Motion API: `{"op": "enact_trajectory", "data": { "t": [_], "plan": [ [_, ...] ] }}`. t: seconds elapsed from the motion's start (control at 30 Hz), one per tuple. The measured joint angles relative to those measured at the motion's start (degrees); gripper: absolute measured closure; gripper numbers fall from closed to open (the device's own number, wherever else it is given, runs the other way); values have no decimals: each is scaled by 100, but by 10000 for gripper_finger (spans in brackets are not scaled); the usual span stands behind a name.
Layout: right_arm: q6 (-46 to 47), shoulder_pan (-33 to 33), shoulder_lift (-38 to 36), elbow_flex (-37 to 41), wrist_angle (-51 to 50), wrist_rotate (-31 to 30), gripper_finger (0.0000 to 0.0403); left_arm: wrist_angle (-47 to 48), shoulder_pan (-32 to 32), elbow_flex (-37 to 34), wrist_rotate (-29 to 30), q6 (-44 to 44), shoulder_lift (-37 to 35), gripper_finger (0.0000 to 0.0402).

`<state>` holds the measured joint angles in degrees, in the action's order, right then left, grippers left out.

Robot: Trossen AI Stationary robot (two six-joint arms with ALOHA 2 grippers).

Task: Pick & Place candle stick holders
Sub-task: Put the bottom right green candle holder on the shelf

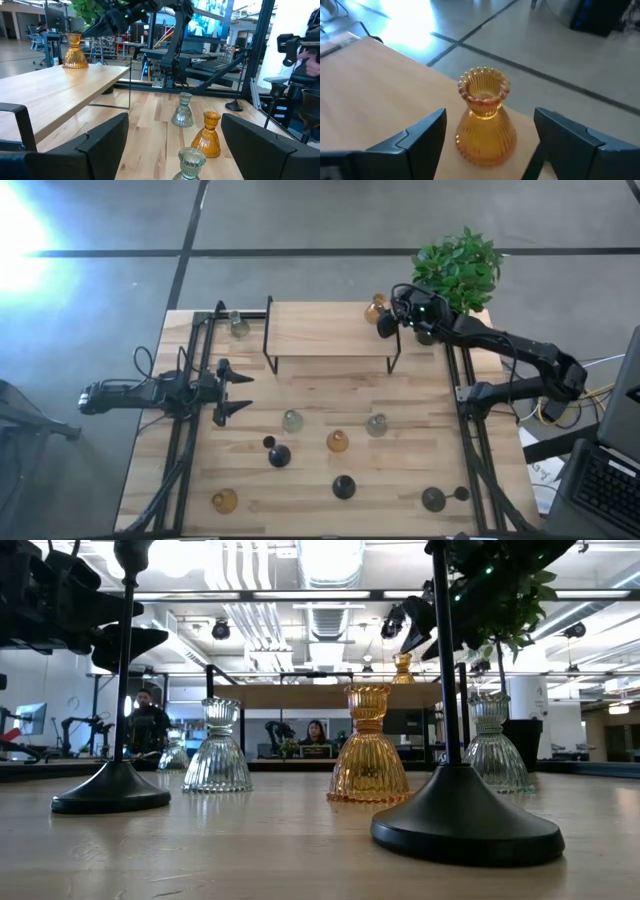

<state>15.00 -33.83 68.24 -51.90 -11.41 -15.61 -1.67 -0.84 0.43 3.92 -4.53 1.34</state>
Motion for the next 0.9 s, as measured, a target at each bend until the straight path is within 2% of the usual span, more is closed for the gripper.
{"op": "enact_trajectory", "data": {
  "t": [0.2, 0.3, 0.57, 0.8, 0.9],
  "plan": [
    [497, 229, -631, -2, -371, 778, 105, 0, 0, 0, 0, 1, 0, 78],
    [539, 581, -991, -3, -781, 881, 112, 0, 0, 1, 0, 1, 0, 78],
    [870, 1844, -1742, -4, -1672, 801, 134, 0, 0, 0, 0, 0, 1, 78],
    [2101, 3097, -1779, -1, -3201, 587, 152, 0, 0, 0, 0, 0, -1, 78],
    [2645, 3734, -1633, 95, -3839, 273, 159, 0, 0, 1, 0, 1, -1, 78]
  ]
}}
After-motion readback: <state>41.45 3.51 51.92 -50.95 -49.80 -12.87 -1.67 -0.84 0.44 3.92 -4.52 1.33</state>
